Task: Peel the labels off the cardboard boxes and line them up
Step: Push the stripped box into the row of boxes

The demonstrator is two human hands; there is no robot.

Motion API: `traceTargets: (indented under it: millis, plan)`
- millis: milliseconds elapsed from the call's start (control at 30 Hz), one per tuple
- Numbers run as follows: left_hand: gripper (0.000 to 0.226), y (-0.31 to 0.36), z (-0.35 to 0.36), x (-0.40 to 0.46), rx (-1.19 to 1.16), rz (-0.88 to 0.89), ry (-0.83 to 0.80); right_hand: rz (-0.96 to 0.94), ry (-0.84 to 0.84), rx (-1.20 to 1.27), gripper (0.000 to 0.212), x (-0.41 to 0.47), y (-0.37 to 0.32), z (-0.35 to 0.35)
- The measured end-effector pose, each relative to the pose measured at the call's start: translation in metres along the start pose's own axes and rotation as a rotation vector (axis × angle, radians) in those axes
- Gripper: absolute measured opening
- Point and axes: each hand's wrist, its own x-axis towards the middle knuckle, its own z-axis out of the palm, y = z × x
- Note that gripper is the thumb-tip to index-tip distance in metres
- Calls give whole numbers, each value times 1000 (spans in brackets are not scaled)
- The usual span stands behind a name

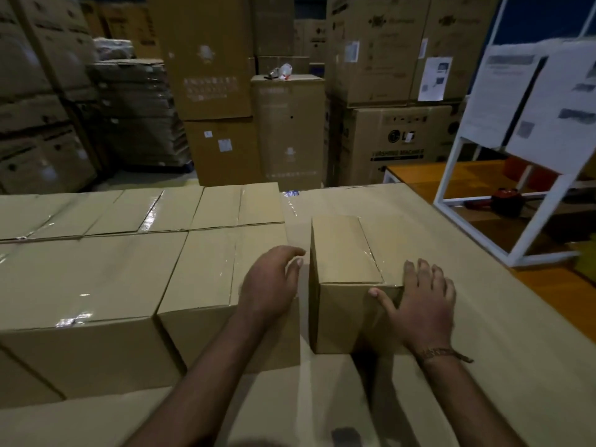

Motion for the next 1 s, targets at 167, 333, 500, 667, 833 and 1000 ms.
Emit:
traceTargets:
  millis: [167, 333, 500, 667, 833, 1000]
  plan:
    - [33, -16, 18, 42, 139, -120, -30, -53, -18, 5, 104, 55, -14, 18]
    - [39, -29, 36, 93, 240, -204, -23, -86, -43, 10, 104, 107, -33, 33]
    - [47, -40, 48, 146, 288, -332, -122, -146, -57, 58, 102, 154, -54, 46]
    - [60, -66, 63, 167, 404, -363, -285, -195, -40, 93, 97, 189, -82, 61]
    - [63, -72, 71, 164, 400, -388, -290, -186, -21, 106, 97, 203, -101, 71]
    - [63, -73, 73, 165, 425, -379, -271, -154, -18, 113, 96, 203, -107, 78]
